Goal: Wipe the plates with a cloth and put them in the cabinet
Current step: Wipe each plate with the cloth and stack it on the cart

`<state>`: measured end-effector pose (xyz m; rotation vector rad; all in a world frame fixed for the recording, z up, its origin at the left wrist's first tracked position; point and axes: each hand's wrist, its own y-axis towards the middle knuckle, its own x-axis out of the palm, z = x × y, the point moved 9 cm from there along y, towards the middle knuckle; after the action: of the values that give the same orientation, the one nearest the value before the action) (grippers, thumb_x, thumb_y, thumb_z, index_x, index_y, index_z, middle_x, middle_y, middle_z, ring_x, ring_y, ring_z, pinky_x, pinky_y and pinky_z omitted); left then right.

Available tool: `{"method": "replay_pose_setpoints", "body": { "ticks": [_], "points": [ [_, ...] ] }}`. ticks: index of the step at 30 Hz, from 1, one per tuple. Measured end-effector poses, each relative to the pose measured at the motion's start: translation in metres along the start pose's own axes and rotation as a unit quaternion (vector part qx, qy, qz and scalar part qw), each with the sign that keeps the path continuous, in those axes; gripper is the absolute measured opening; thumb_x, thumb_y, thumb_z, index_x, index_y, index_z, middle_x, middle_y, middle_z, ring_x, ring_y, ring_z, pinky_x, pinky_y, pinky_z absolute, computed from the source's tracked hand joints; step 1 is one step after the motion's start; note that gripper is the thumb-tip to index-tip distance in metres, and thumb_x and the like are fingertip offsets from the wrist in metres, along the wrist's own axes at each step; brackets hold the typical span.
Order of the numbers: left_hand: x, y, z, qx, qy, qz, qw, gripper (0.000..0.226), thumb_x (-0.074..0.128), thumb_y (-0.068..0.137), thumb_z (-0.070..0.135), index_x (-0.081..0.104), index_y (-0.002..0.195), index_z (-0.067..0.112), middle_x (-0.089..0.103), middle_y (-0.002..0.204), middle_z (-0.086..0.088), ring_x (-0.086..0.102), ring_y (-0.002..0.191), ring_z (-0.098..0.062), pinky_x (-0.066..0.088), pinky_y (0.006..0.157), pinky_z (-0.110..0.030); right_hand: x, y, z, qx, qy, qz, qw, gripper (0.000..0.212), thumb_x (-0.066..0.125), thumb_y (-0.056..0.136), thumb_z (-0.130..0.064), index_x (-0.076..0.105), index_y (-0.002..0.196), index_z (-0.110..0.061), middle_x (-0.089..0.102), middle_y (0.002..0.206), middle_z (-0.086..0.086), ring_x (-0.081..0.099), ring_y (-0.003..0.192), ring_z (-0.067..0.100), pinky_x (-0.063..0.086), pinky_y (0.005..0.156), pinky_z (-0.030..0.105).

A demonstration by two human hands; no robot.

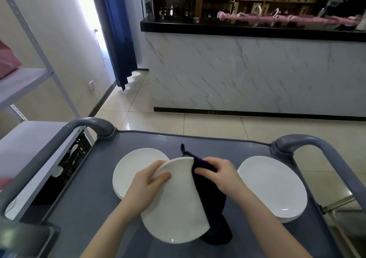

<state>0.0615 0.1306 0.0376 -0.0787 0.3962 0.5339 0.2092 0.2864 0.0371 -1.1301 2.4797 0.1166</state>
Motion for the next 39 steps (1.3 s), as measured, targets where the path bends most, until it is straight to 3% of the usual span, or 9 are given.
{"method": "replay_pose_setpoints", "body": {
  "ticks": [3,7,13,16,22,26,29,33,39],
  "points": [
    [-0.015,-0.011,-0.014,-0.051,-0.141,0.105,0.983,0.018,0.060,0.085,0.042,0.069,0.101,0.042,0.074,0.095,0.011,0.069,0.083,-0.004,0.052,0.070,-0.019,-0.001,-0.014,0.036,0.081,0.214,-0.005,0.973,0.013,0.069,0.089,-0.014,0.074,0.101,-0.013,0.075,0.101,0.012,0.070,0.094,0.023,0.054,0.089,0.042],
    [-0.011,-0.021,-0.027,-0.094,-0.205,0.149,0.963,0.020,0.060,0.083,0.041,0.070,0.100,0.039,0.075,0.096,0.008,0.071,0.084,-0.009,0.055,0.067,-0.026,0.017,-0.033,0.064,0.129,0.336,-0.037,0.932,0.030,0.068,0.085,-0.013,0.069,0.114,-0.006,0.072,0.111,0.016,0.069,0.104,0.033,0.058,0.083,0.036],
    [0.034,-0.008,-0.010,-0.055,0.016,-0.097,0.994,0.009,0.063,0.098,0.029,0.068,0.101,0.036,0.073,0.094,0.006,0.069,0.089,-0.012,0.054,0.075,-0.026,0.007,-0.009,0.022,0.028,0.085,-0.119,0.989,0.017,0.077,0.080,-0.009,0.076,0.096,-0.016,0.076,0.093,-0.002,0.069,0.088,0.011,0.052,0.084,0.027],
    [0.049,-0.002,-0.002,-0.031,0.106,-0.127,0.986,0.016,0.066,0.096,0.026,0.069,0.106,0.038,0.072,0.097,0.011,0.064,0.091,-0.003,0.050,0.079,-0.021,0.029,-0.005,0.008,-0.001,-0.024,-0.176,0.984,0.013,0.078,0.080,-0.016,0.075,0.091,-0.022,0.074,0.087,-0.001,0.066,0.081,0.006,0.050,0.079,0.025],
    [-0.003,-0.005,-0.021,-0.098,-0.055,0.062,0.992,0.016,0.069,0.094,0.028,0.064,0.093,0.042,0.075,0.085,0.003,0.062,0.066,-0.001,0.046,0.057,-0.012,-0.004,-0.007,0.024,0.018,0.178,-0.005,0.984,0.015,0.071,0.085,-0.007,0.077,0.094,-0.017,0.076,0.093,0.008,0.069,0.086,0.017,0.054,0.078,0.031],
    [0.009,-0.024,-0.041,-0.145,-0.201,0.106,0.963,0.024,0.064,0.098,0.021,0.061,0.113,0.039,0.078,0.099,0.003,0.074,0.086,-0.014,0.060,0.068,-0.030,-0.008,-0.020,0.061,0.127,0.419,0.135,0.889,0.018,0.065,0.090,-0.006,0.070,0.106,-0.005,0.074,0.099,0.018,0.072,0.084,0.028,0.058,0.066,0.033],
    [0.024,-0.027,-0.033,-0.118,-0.250,0.147,0.950,0.034,0.063,0.093,0.033,0.054,0.121,0.049,0.072,0.113,0.016,0.069,0.102,-0.006,0.058,0.080,-0.031,0.009,-0.030,0.079,0.178,0.460,0.149,0.857,0.018,0.061,0.093,-0.007,0.067,0.109,-0.005,0.075,0.101,0.015,0.072,0.085,0.026,0.057,0.068,0.034],
    [0.014,-0.015,-0.021,-0.094,-0.204,0.159,0.962,0.033,0.054,0.084,0.039,0.056,0.109,0.060,0.069,0.111,0.022,0.066,0.103,-0.003,0.054,0.084,-0.031,-0.004,-0.023,0.070,0.150,0.386,0.124,0.902,0.019,0.066,0.089,-0.007,0.069,0.108,-0.007,0.075,0.102,0.013,0.071,0.093,0.029,0.056,0.074,0.035],
    [-0.002,0.007,-0.001,-0.043,-0.007,-0.013,0.999,0.026,0.057,0.099,0.038,0.056,0.113,0.060,0.067,0.108,0.026,0.064,0.099,0.004,0.047,0.077,-0.017,-0.023,0.015,0.002,0.011,0.106,-0.001,0.994,0.011,0.077,0.081,-0.014,0.074,0.088,-0.023,0.075,0.085,-0.002,0.070,0.081,0.014,0.054,0.074,0.026]
  ]
}}
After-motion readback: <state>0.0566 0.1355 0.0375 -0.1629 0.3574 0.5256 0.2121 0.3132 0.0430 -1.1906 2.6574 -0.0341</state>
